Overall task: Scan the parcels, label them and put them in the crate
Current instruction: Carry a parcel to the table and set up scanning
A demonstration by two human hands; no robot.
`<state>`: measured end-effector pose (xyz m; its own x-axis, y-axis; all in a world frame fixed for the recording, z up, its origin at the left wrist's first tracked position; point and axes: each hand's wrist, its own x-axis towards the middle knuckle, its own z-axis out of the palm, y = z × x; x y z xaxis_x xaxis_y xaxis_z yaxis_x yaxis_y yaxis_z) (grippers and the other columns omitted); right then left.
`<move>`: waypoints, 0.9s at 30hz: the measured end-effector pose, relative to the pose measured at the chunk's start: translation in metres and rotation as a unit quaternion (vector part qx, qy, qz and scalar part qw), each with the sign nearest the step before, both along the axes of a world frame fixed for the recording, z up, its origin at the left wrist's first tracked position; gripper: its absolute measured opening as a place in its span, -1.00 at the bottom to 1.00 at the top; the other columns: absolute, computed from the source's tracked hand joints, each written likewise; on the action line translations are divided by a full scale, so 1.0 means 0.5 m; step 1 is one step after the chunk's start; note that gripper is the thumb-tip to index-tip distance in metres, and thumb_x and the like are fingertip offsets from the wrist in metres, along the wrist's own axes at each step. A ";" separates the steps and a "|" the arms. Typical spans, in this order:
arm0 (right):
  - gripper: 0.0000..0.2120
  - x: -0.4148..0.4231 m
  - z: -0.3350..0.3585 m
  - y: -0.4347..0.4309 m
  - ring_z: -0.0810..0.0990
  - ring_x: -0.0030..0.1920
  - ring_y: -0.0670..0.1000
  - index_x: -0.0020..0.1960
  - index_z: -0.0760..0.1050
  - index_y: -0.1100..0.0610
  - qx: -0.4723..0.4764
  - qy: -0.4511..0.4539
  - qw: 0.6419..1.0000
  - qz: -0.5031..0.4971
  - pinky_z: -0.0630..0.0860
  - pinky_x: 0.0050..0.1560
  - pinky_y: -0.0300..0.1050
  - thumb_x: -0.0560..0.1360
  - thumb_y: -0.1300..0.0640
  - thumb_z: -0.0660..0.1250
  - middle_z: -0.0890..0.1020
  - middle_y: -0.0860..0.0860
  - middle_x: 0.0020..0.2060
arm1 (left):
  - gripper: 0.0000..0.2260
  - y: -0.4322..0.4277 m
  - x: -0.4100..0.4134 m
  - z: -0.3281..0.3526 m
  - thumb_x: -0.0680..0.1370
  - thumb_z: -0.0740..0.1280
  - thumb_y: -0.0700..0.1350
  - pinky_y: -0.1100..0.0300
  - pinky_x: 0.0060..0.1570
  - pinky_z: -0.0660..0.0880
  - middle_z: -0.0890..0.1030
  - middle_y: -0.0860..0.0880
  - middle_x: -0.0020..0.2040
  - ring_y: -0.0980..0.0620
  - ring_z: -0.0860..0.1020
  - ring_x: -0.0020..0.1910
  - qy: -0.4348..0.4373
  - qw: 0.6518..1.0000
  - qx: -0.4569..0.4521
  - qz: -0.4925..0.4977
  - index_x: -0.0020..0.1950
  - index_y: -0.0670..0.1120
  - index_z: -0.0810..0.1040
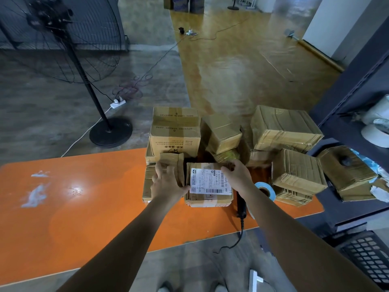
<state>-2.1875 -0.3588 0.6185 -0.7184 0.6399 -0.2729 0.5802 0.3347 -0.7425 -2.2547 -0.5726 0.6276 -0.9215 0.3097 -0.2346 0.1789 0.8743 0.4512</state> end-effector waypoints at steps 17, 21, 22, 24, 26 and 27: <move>-0.75 0.017 0.002 0.007 0.52 -0.20 -0.07 0.21 0.50 0.11 0.054 -0.002 0.998 -0.045 0.36 -0.36 -0.22 0.57 0.04 0.31 0.54 -0.05 -0.15 | -0.34 -0.024 -0.011 0.005 0.46 0.34 0.25 -0.16 0.34 0.31 0.01 -0.10 0.55 -0.20 0.09 0.50 0.046 0.999 0.008 -0.011 0.45 -0.01 0.25; -0.76 0.036 0.016 0.019 0.49 -0.24 -0.10 0.20 0.51 0.11 0.064 -0.013 0.996 -0.052 0.34 -0.39 -0.22 0.57 0.03 0.31 0.55 -0.03 -0.15 | -0.37 -0.016 -0.003 0.010 0.47 0.38 0.10 -0.07 0.27 0.39 0.08 -0.13 0.51 -0.22 0.19 0.43 0.002 0.999 0.019 -0.032 0.47 -0.02 0.24; -0.76 0.039 0.019 0.021 0.50 -0.24 -0.10 0.19 0.52 0.11 0.062 -0.011 0.996 -0.055 0.34 -0.39 -0.22 0.57 0.04 0.31 0.56 -0.01 -0.15 | -0.39 -0.012 0.001 0.010 0.47 0.39 0.04 -0.06 0.25 0.41 0.09 -0.13 0.50 -0.22 0.21 0.42 0.000 0.999 0.026 -0.042 0.46 -0.03 0.26; -0.77 0.048 0.025 0.024 0.53 -0.22 -0.03 0.18 0.53 0.12 0.059 -0.008 0.997 -0.057 0.34 -0.39 -0.22 0.57 0.05 0.31 0.58 0.02 -0.15 | -0.43 -0.003 0.008 0.011 0.46 0.40 -0.05 -0.05 0.24 0.43 0.11 -0.11 0.48 -0.21 0.22 0.41 0.017 0.997 0.041 -0.057 0.43 -0.04 0.30; -0.81 0.061 0.030 0.030 0.53 -0.23 0.00 0.13 0.54 0.14 0.059 -0.007 0.997 -0.056 0.33 -0.38 -0.21 0.58 0.08 0.30 0.57 0.02 -0.22 | -0.48 0.008 0.015 0.012 0.47 0.39 -0.14 -0.04 0.23 0.43 0.13 -0.11 0.47 -0.21 0.22 0.41 0.035 0.995 0.059 -0.068 0.40 -0.05 0.34; -0.83 0.069 0.032 0.034 0.53 -0.25 0.01 0.11 0.54 0.15 0.056 -0.004 0.997 -0.055 0.33 -0.38 -0.20 0.58 0.09 0.30 0.56 0.03 -0.25 | -0.50 0.014 0.017 0.012 0.47 0.37 -0.17 -0.04 0.22 0.43 0.15 -0.13 0.47 -0.22 0.23 0.41 0.037 0.995 0.069 -0.069 0.40 -0.05 0.34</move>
